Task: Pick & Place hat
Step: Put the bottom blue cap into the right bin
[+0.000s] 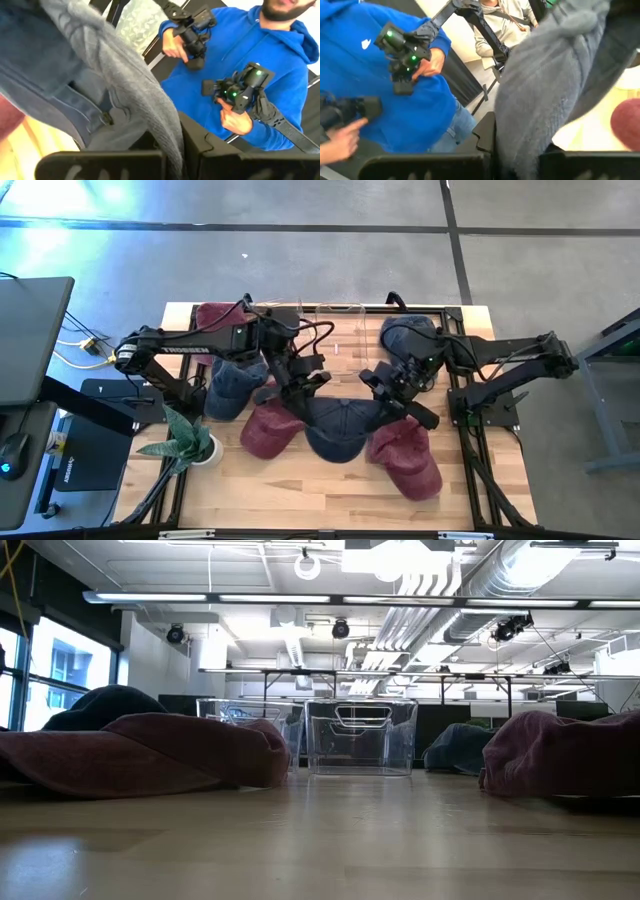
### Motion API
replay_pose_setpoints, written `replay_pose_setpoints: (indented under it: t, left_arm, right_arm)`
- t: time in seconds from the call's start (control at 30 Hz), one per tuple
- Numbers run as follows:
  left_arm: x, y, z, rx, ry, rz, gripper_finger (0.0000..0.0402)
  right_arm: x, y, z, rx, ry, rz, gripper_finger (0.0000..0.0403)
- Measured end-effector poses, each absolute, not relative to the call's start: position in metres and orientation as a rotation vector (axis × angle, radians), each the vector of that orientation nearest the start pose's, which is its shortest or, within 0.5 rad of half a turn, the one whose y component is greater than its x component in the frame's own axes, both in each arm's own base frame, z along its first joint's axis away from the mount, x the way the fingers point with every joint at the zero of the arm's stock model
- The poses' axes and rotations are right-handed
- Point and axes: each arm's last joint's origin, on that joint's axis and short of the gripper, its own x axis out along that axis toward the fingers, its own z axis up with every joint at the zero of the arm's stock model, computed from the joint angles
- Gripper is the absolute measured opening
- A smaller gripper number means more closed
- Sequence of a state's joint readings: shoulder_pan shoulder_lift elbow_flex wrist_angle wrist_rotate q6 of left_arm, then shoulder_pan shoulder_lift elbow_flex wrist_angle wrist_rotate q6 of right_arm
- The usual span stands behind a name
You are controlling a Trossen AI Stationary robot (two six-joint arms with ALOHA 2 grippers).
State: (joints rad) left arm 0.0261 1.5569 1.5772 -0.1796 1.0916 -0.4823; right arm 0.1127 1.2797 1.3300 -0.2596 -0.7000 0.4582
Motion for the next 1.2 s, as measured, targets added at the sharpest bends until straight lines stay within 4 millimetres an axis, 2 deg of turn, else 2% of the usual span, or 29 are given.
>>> replay_pose_setpoints:
  t: [0.23, 0.33, 0.47, 0.6, 0.67, 0.8, 0.9, 1.03, 1.2]
  left_arm:
    - [0.342, -0.016, 0.419, -0.525, 0.392, -0.988, 0.0006]
    - [0.342, -0.016, 0.419, -0.527, 0.392, -0.98, 0.0003]
    - [0.343, -0.016, 0.419, -0.524, 0.384, -0.951, 0.0002]
    - [0.343, -0.016, 0.419, -0.515, 0.37, -0.933, 0.0001]
    - [0.344, -0.015, 0.42, -0.509, 0.359, -0.929, 0.0001]
    - [0.344, -0.007, 0.421, -0.433, 0.304, -0.901, 0.0001]
    - [0.345, 0.006, 0.42, -0.357, 0.26, -0.856, 0.0001]
    - [0.345, 0.023, 0.42, -0.252, 0.2, -0.759, 0.0001]
    - [0.343, 0.047, 0.414, -0.187, 0.211, -0.638, 0.0001]
  right_arm:
    - [0.27, 0.047, 0.411, 0.554, 0.413, 0.774, 0.0115]
    - [0.269, 0.046, 0.409, 0.563, 0.435, 0.783, 0.0127]
    - [0.265, 0.046, 0.407, 0.559, 0.474, 0.786, 0.0099]
    - [0.259, 0.045, 0.41, 0.5, 0.445, 0.783, 0.0029]
    - [0.256, 0.042, 0.413, 0.455, 0.41, 0.766, 0.0009]
    - [0.251, 0.03, 0.413, 0.421, 0.401, 0.673, 0.0016]
    - [0.25, 0.02, 0.405, 0.377, 0.446, 0.612, 0.0005]
    - [0.25, 0.006, 0.399, 0.282, 0.464, 0.52, 0.0009]
    - [0.249, -0.019, 0.395, 0.147, 0.45, 0.382, 0.0005]
